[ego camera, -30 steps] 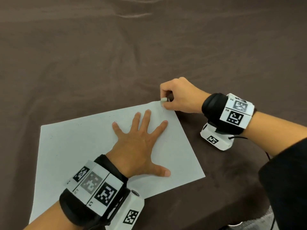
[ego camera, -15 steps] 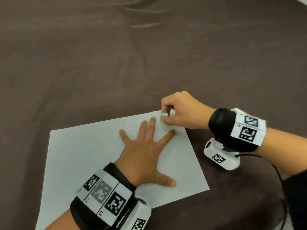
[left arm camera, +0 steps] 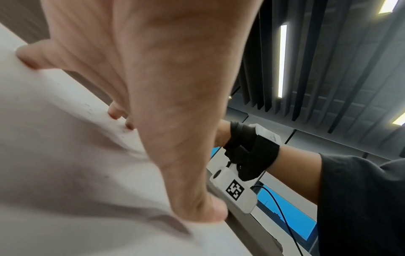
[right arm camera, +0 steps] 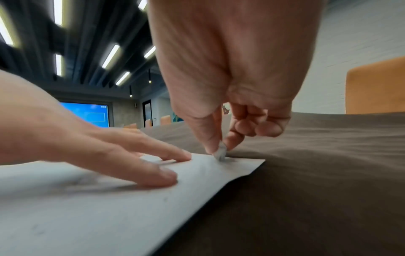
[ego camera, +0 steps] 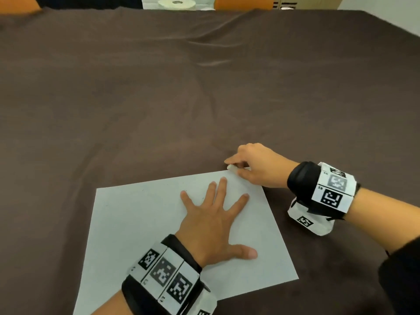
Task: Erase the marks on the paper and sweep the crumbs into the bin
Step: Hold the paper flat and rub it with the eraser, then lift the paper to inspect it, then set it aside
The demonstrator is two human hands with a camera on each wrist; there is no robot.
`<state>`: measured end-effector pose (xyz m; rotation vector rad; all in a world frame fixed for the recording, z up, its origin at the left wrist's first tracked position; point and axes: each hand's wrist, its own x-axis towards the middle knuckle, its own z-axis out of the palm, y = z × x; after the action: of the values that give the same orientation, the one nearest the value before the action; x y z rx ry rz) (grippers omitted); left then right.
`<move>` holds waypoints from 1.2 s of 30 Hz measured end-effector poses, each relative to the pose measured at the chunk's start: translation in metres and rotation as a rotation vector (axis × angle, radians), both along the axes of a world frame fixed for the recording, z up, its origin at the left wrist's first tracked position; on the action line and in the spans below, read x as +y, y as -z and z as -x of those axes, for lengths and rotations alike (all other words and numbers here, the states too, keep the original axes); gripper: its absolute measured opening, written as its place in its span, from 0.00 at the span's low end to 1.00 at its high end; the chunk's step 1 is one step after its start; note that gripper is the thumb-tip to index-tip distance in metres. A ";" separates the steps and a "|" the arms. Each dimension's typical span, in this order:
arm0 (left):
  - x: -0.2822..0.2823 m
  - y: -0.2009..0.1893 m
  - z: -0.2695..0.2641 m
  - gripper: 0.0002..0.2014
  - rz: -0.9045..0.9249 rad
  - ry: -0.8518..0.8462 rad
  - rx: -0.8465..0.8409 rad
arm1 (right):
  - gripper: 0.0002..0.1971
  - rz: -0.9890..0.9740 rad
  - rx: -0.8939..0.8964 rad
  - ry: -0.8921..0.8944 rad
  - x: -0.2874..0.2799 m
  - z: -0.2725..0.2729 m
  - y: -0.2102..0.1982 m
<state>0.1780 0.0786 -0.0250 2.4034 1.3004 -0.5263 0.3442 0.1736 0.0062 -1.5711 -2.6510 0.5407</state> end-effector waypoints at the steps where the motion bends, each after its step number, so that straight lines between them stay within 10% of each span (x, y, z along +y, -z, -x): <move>1: -0.001 -0.001 0.002 0.50 -0.003 -0.007 -0.011 | 0.12 0.011 0.008 0.017 0.001 0.000 0.000; 15: -0.005 -0.018 0.119 0.26 -0.364 -0.511 -0.264 | 0.05 0.063 0.072 0.353 0.045 -0.002 0.001; 30: -0.022 -0.025 0.191 0.31 -0.145 -1.106 -0.289 | 0.10 0.358 -0.026 0.635 -0.022 0.000 -0.014; 36: -0.017 -0.022 0.192 0.15 -0.129 -1.212 -0.389 | 0.05 0.381 0.032 0.622 -0.032 0.002 -0.012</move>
<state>-0.0140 0.0614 -0.0034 1.2498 2.2195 0.3576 0.3427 0.1414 0.0182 -2.3103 -1.9319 1.0367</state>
